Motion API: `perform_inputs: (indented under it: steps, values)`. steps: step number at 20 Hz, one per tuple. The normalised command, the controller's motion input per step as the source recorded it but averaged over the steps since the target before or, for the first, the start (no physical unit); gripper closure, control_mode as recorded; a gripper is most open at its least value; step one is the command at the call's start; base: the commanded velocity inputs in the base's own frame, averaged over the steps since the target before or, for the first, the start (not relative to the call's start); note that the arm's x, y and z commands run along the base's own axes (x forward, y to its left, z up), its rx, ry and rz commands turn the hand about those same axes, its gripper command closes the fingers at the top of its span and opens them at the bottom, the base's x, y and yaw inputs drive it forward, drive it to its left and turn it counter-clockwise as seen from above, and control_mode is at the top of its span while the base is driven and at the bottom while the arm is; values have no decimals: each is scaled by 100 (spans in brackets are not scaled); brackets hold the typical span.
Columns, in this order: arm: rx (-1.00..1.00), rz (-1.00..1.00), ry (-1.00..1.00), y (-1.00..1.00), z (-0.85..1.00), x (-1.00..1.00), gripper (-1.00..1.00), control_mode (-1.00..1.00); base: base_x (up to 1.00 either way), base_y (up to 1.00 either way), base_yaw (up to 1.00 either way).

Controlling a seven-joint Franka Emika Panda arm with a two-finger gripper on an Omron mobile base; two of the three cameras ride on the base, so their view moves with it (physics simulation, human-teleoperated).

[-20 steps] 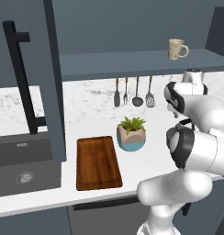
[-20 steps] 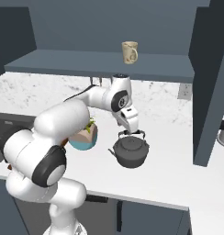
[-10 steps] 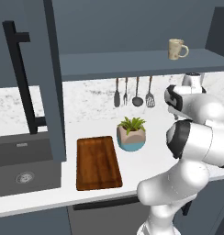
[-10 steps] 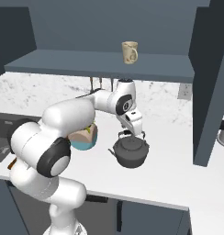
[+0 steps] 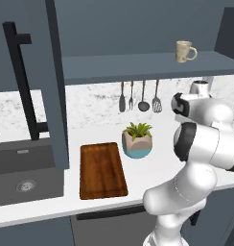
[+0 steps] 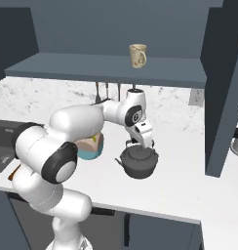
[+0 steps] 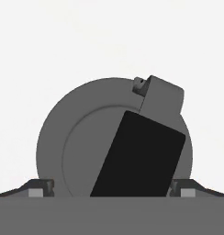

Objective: Pick the kettle from the counter and place it on the tray. Then pick the mug from the cabinet and place it on the tray. Then close the cabinet doors.

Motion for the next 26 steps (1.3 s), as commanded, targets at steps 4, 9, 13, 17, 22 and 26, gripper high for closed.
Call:
perform_inputs:
  steps: [4,9,13,17,22,26]
  values:
    - [0,0,0,7,-21,-2,100,-100,0,0,0]
    - [-3,2,-1,5,-12,-33,100,-100,0,0,0]
    - [0,2,-6,10,3,-55,100,-100,0,0,0]
    - [0,1,-8,25,34,-53,100,-100,0,0,0]
    - [0,0,-8,40,48,-50,100,-100,0,0,0]
    - [0,0,-3,55,41,-41,100,-100,0,0,0]
